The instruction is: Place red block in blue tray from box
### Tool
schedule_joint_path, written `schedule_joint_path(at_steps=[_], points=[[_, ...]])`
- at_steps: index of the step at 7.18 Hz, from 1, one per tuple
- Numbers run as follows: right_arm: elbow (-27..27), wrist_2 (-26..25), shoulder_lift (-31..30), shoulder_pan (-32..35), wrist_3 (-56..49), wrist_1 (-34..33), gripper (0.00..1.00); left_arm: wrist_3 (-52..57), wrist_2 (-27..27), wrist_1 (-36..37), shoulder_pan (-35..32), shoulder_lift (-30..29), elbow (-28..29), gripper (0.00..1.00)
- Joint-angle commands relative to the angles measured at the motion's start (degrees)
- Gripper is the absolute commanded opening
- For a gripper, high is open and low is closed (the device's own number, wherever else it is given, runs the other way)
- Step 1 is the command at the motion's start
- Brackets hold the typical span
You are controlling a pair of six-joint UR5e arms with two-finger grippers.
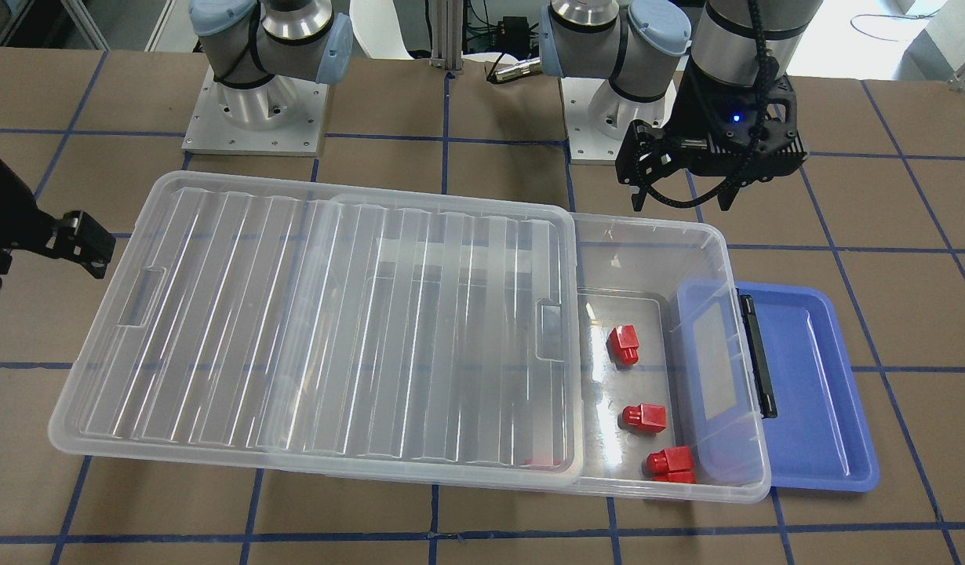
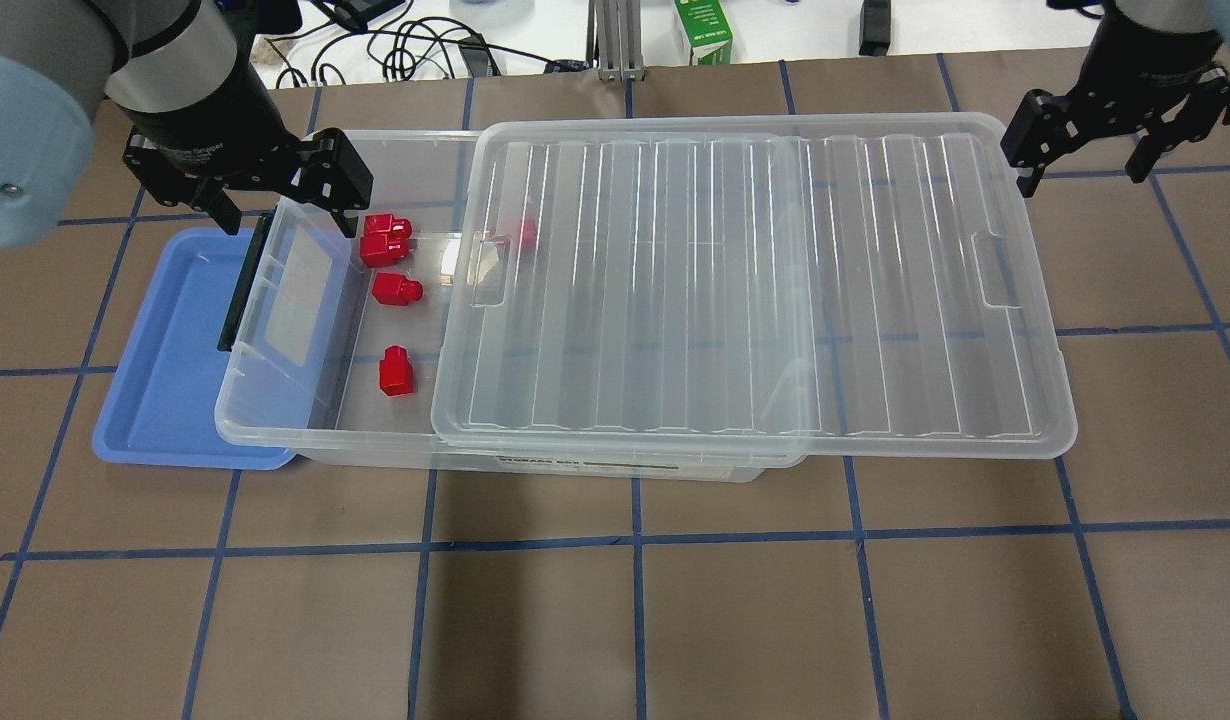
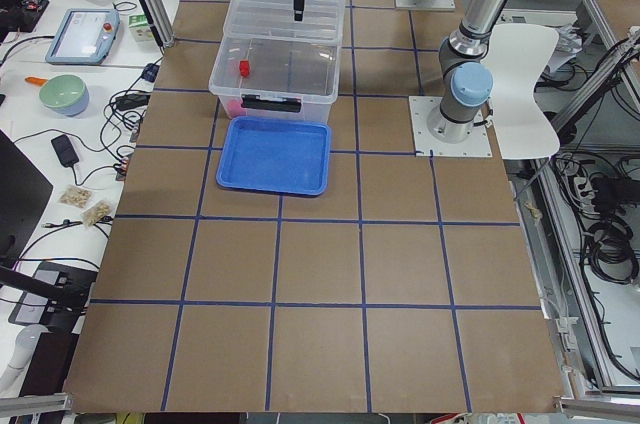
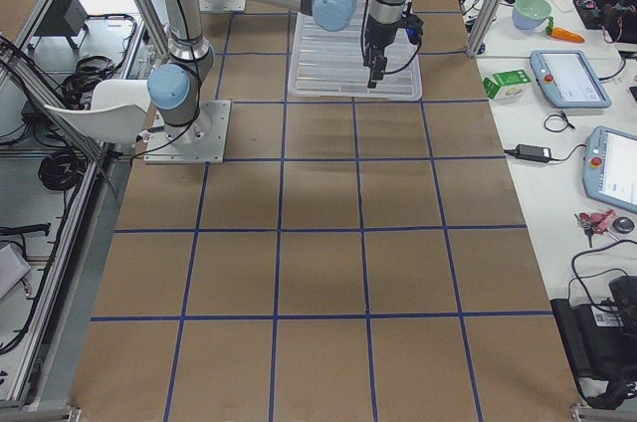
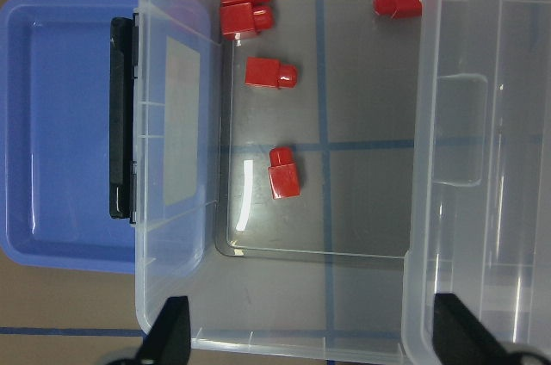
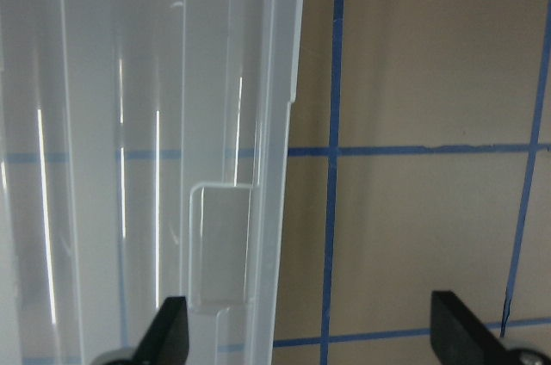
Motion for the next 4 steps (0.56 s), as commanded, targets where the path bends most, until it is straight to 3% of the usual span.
schedule_joint_path(at_steps=[1, 4], points=[[0.1, 1.0, -3.5, 0.0, 3.0, 3.3, 1.0, 0.8, -0.6, 0.0, 0.8, -0.4, -0.2, 1.0], [1.0, 1.0, -2.3, 0.1, 2.8, 3.6, 1.0, 3.2, -0.2, 2.4, 1.2, -0.9, -2.2, 1.0]])
